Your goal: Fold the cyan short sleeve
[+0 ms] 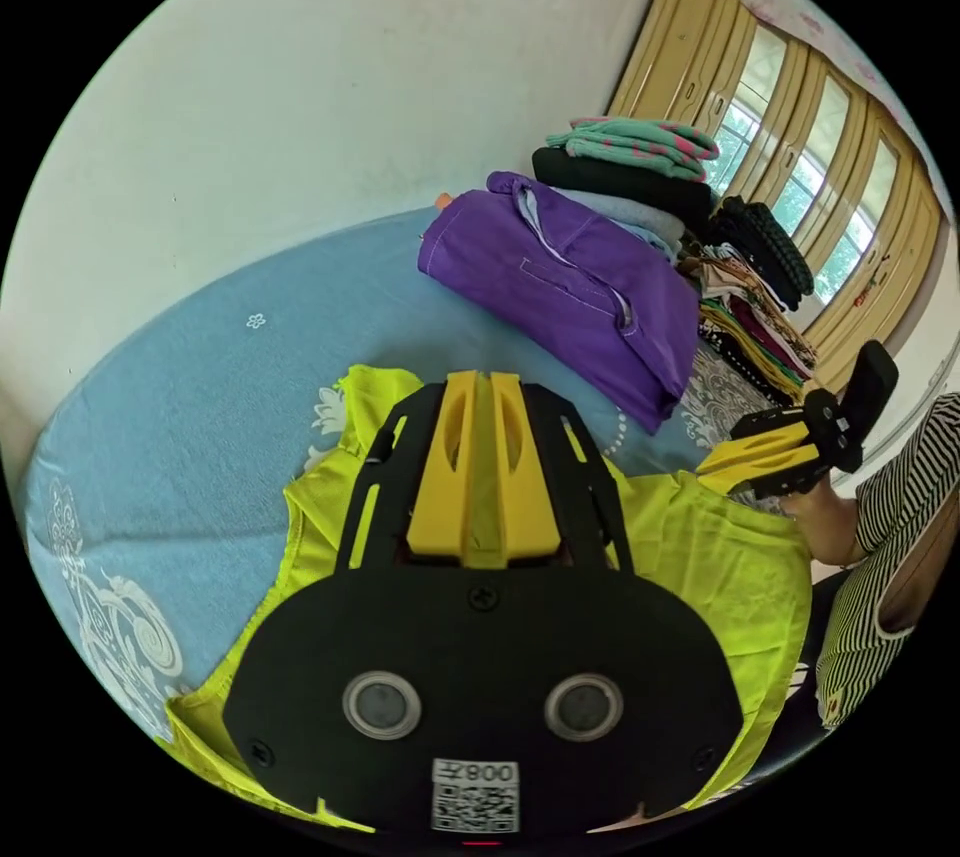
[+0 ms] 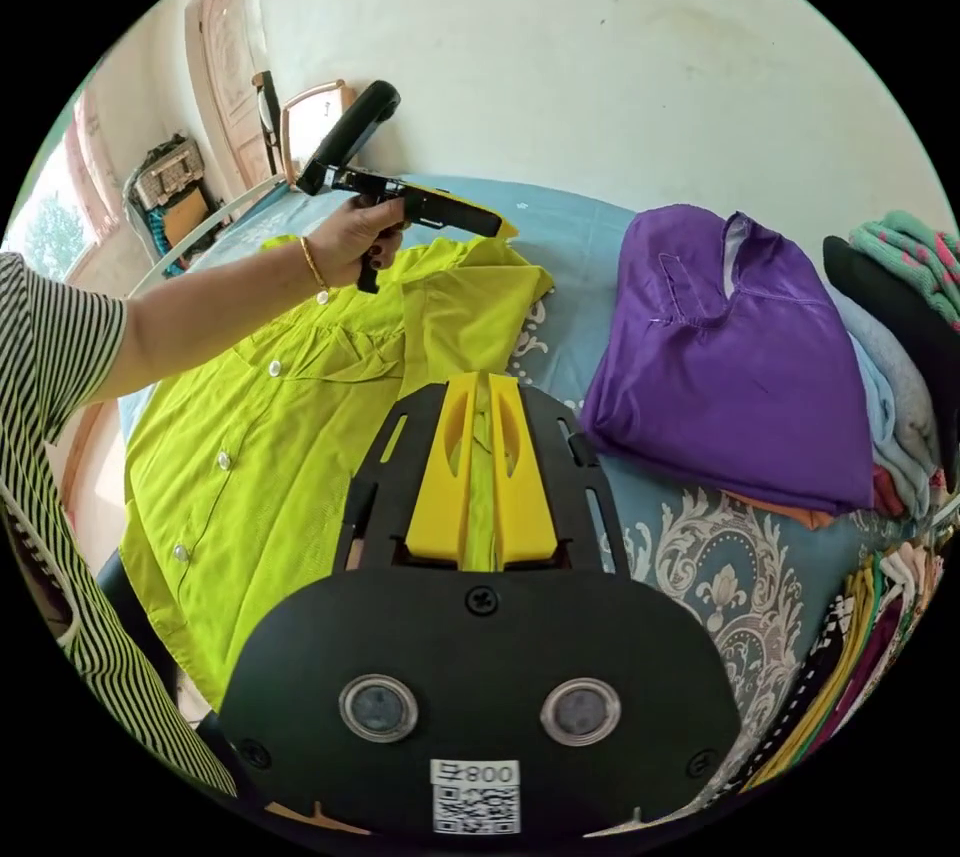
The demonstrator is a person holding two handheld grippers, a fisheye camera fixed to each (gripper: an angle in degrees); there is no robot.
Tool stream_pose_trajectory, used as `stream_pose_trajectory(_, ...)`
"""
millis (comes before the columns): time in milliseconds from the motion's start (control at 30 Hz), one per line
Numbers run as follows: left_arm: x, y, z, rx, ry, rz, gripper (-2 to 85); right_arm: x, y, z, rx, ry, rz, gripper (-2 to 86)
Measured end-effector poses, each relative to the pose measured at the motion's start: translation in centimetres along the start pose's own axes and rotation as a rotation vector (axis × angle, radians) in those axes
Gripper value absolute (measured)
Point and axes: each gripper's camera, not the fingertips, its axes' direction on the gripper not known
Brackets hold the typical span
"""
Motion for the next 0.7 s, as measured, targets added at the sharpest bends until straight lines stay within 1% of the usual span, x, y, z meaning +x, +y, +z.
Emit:
stream_pose_trajectory(67, 0.6, 0.7, 0.8, -0.054, 0.007, 0.009, 1.0, 0.0, -0.1, 0.1, 0.009, -0.080, -0.021, 1.0)
stream_pose_trajectory(133, 0.9, 1.3, 2.3, -0.132, -0.026, 0.005, 0.8, 0.2, -0.3, 1.6, -0.061, -0.110, -0.028, 0.6)
stream_pose_trajectory(200, 1.0, 1.6, 4.2, -0.239, -0.028, -0.014, 0.6, 0.7, -0.1, 4.2, -0.183, -0.103, -0.004, 0.1)
stream_pose_trajectory(233, 1.0, 1.6, 4.2, -0.236, -0.026, -0.012, 0.5, 0.8, 0.0, 4.6, -0.203, -0.097, 0.001, 0.1)
stream_pose_trajectory(267, 1.2, 1.7, 4.1, -0.219, -0.047, -0.015, 0.4, 1.1, 0.2, 4.3, -0.170, -0.111, 0.011, 0.0)
stream_pose_trajectory(333, 1.5, 1.8, 4.0, -0.222, -0.065, -0.013, 0.4, 1.4, 0.2, 4.0, -0.177, -0.119, 0.010, 0.0)
stream_pose_trajectory(400, 2.1, 2.3, 3.2, -0.164, -0.052, 0.002, 0.3, 1.4, 0.0, 3.4, -0.174, -0.106, 0.006, 0.1)
stream_pose_trajectory(433, 2.1, 2.4, 3.1, -0.162, -0.051, 0.003, 0.3, 1.4, 0.0, 3.2, -0.172, -0.098, 0.004, 0.1)
stream_pose_trajectory(533, 2.2, 2.8, 3.8, -0.195, -0.041, -0.001, 0.4, 1.1, 0.0, 2.0, -0.136, -0.083, 0.005, 0.1)
stream_pose_trajectory(567, 2.1, 3.0, 4.8, -0.248, -0.015, -0.005, 0.3, 1.0, 0.0, 2.0, -0.148, -0.080, -0.001, 0.1)
stream_pose_trajectory(600, 2.2, 3.1, 5.3, -0.261, -0.008, -0.006, 0.3, 1.0, 0.0, 2.3, -0.171, -0.070, -0.002, 0.1)
stream_pose_trajectory(700, 2.7, 3.6, 4.9, -0.235, -0.045, -0.009, 0.2, 1.3, -0.2, 1.6, -0.175, -0.062, 0.012, 0.2)
